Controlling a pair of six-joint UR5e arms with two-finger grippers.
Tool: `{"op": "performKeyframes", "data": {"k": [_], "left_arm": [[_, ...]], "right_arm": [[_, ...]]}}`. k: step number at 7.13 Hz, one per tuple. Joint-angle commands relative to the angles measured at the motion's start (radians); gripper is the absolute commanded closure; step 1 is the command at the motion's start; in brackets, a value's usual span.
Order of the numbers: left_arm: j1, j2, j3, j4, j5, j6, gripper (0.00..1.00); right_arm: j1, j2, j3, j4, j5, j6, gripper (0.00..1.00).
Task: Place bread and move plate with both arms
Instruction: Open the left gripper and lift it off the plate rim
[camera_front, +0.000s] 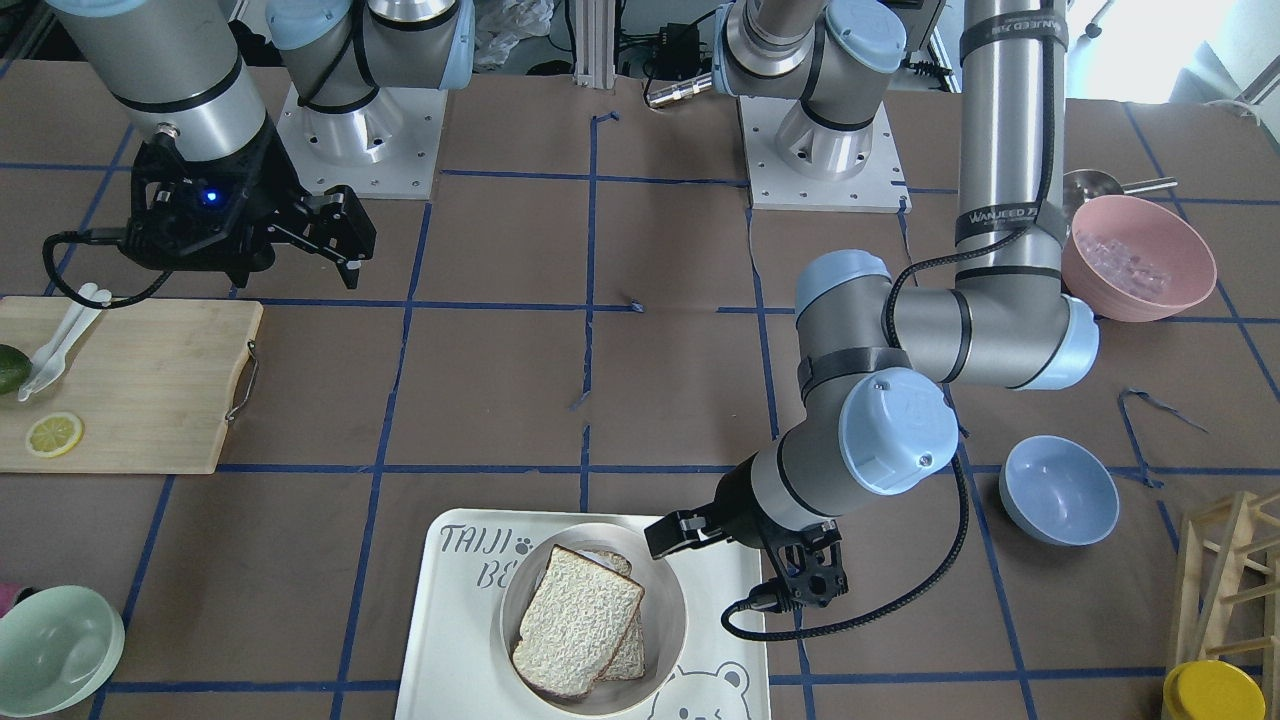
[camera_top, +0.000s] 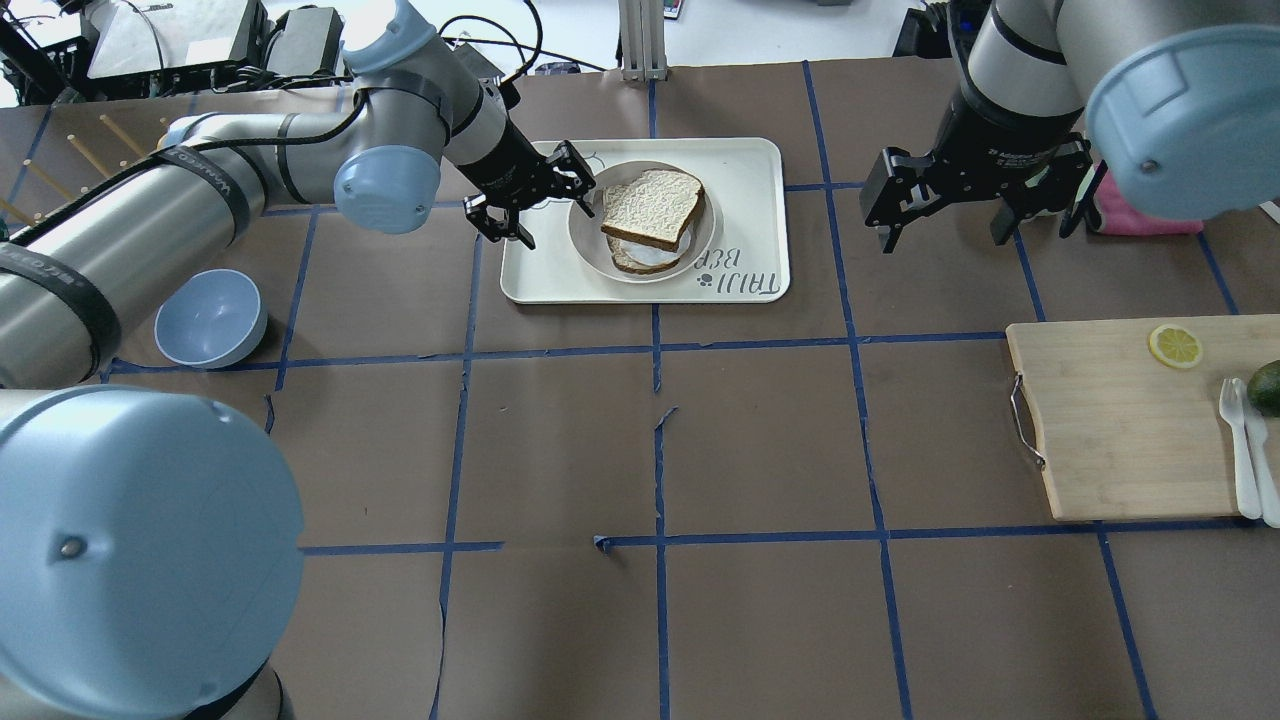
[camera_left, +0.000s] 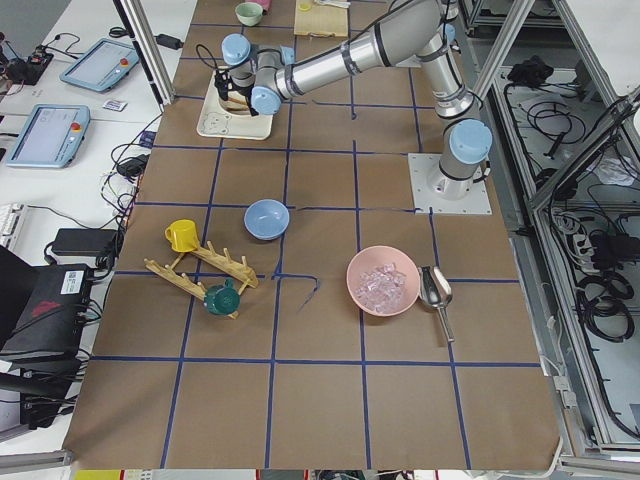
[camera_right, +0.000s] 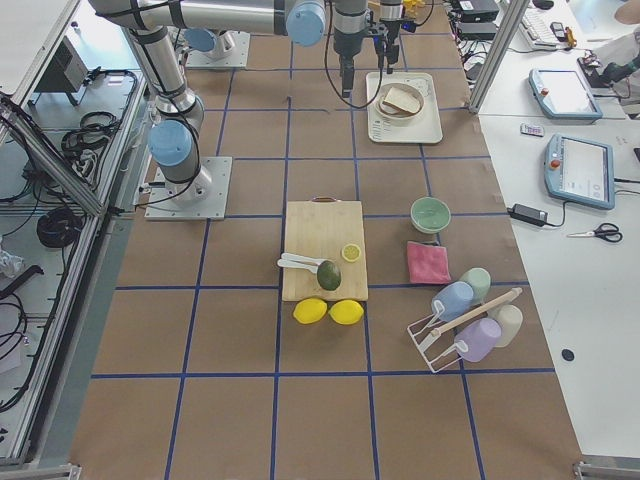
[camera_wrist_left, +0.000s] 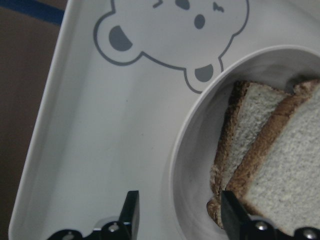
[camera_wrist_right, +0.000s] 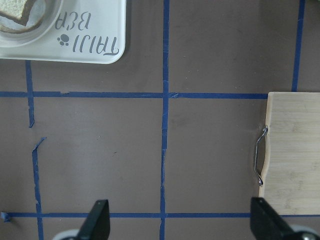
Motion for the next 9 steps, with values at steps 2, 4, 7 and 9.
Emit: {"op": "performKeyframes", "data": {"k": [2,4,7,9], "left_arm": [[-0.001,0.239,-0.004,-0.303,0.082,0.014,0.00],[-0.001,0.403,-0.004,-0.483,0.229,0.110,0.00],[0.018,0.542,-0.033,-0.595,0.372,0.269,0.02],[0.016,0.579,-0.071,-0.566,0.366,0.304,0.02]], "right_arm": [[0.000,-0.015,0.001,0.001,-0.002,0.002,0.00],[0.000,-0.017,0.001,0.001,-0.002,0.002,0.00],[0.000,-0.023,0.001,0.002,-0.002,0.002,0.00],[-0.003,-0.021,0.001,0.001,-0.002,0.003,0.00]]}}
